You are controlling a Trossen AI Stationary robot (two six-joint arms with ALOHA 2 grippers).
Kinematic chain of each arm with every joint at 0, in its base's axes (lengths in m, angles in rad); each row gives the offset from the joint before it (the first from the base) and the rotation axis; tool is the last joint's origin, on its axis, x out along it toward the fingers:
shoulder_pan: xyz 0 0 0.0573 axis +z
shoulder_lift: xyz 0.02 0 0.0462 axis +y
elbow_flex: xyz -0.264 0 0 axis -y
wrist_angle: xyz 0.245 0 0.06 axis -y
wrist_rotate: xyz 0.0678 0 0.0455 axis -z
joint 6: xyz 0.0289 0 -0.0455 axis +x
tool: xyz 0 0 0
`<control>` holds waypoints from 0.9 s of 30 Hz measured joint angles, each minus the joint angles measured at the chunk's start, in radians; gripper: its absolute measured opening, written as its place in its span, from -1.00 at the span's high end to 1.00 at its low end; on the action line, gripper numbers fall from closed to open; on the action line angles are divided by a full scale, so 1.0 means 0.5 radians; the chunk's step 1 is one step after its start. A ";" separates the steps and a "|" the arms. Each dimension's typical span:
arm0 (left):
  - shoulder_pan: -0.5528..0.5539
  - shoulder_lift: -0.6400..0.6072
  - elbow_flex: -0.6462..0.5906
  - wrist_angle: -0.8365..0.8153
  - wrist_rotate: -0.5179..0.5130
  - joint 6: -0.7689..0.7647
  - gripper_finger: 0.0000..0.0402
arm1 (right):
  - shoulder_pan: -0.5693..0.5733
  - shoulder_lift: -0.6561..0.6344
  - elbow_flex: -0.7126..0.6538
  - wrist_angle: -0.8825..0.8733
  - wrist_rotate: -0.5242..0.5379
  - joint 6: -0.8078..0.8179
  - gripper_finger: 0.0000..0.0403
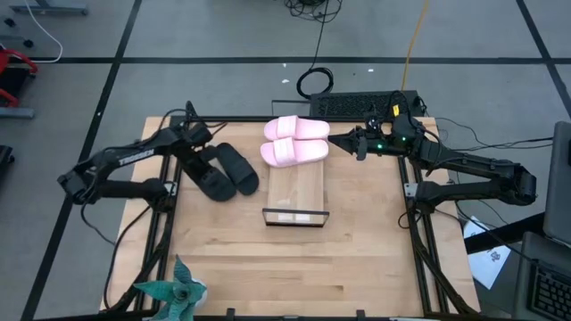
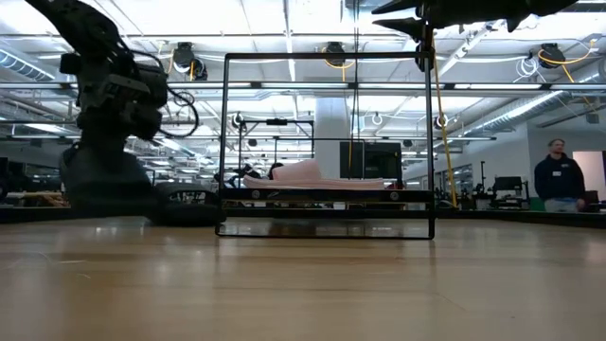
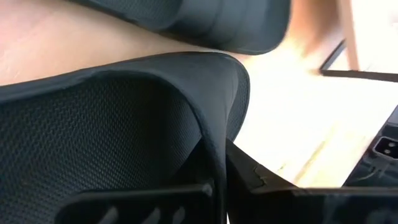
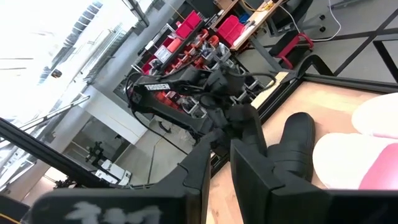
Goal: Pick and place slides into the shelf
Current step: Put the left black slide on the shelf
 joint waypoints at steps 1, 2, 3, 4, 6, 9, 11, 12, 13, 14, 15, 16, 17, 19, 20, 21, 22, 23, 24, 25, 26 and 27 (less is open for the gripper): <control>0.000 -0.046 0.000 -0.003 0.001 -0.018 0.99 | 0.000 0.000 0.000 0.000 0.000 0.000 0.73; 0.000 -0.089 0.000 -0.001 0.005 -0.041 0.99 | -0.001 0.000 0.000 0.000 0.001 -0.004 0.73; 0.000 -0.128 0.001 0.001 0.009 -0.064 0.99 | 0.000 0.000 0.000 0.000 0.001 -0.007 0.73; 0.000 -0.164 0.002 0.000 0.009 -0.091 0.99 | 0.000 0.000 0.000 0.000 0.001 -0.007 0.73; 0.000 -0.219 0.023 -0.008 0.016 -0.137 0.99 | 0.000 0.000 0.000 0.000 0.001 -0.008 0.73; 0.000 -0.273 0.088 -0.011 0.026 -0.179 0.99 | -0.001 0.001 0.000 0.000 0.001 -0.008 0.73; 0.000 -0.292 0.148 -0.011 0.028 -0.207 0.99 | -0.001 0.001 0.000 0.001 -0.001 -0.007 0.73; 0.000 -0.301 0.181 -0.012 0.029 -0.215 0.99 | 0.000 0.001 0.000 0.001 -0.004 -0.007 0.73; 0.000 -0.307 0.220 -0.019 0.028 -0.216 1.00 | 0.000 0.001 0.001 0.001 -0.004 -0.006 0.73; 0.000 -0.311 0.262 -0.038 0.026 -0.216 1.00 | 0.000 0.001 0.000 0.001 -0.004 -0.001 0.73; 0.000 -0.313 0.309 -0.068 0.016 -0.217 1.00 | 0.000 0.001 0.001 0.000 -0.005 0.000 0.73; 0.000 -0.313 0.359 -0.112 -0.002 -0.216 1.00 | -0.001 0.001 0.001 -0.002 -0.005 0.000 0.73; 0.000 -0.313 0.410 -0.165 -0.033 -0.216 1.00 | 0.000 0.001 0.001 -0.002 -0.005 0.000 0.73; 0.000 -0.312 0.521 -0.255 -0.097 -0.215 1.00 | 0.000 0.001 0.001 -0.003 -0.005 0.000 0.73; 0.000 -0.313 0.573 -0.273 -0.117 -0.222 1.00 | 0.000 0.001 0.001 -0.003 -0.005 0.000 0.73; 0.000 -0.313 0.628 -0.277 -0.130 -0.244 1.00 | 0.000 0.001 0.001 -0.003 -0.005 -0.002 0.73; 0.000 -0.313 0.676 -0.274 -0.136 -0.269 1.00 | 0.000 0.001 0.001 -0.003 -0.005 -0.005 0.73; 0.000 -0.313 0.722 -0.277 -0.136 -0.292 1.00 | 0.000 0.001 0.001 -0.004 -0.005 -0.006 0.73; 0.000 -0.313 0.769 -0.279 -0.136 -0.316 1.00 | -0.001 0.001 0.001 -0.004 -0.005 -0.007 0.73; 0.000 -0.313 0.813 -0.278 -0.136 -0.338 1.00 | 0.000 0.001 0.001 -0.004 -0.005 -0.007 0.73; 0.000 -0.313 0.854 -0.277 -0.136 -0.358 1.00 | -0.001 0.001 0.001 -0.005 -0.005 -0.008 0.73; 0.000 -0.313 0.891 -0.278 -0.136 -0.376 1.00 | -0.001 0.001 0.001 -0.005 -0.005 -0.008 0.73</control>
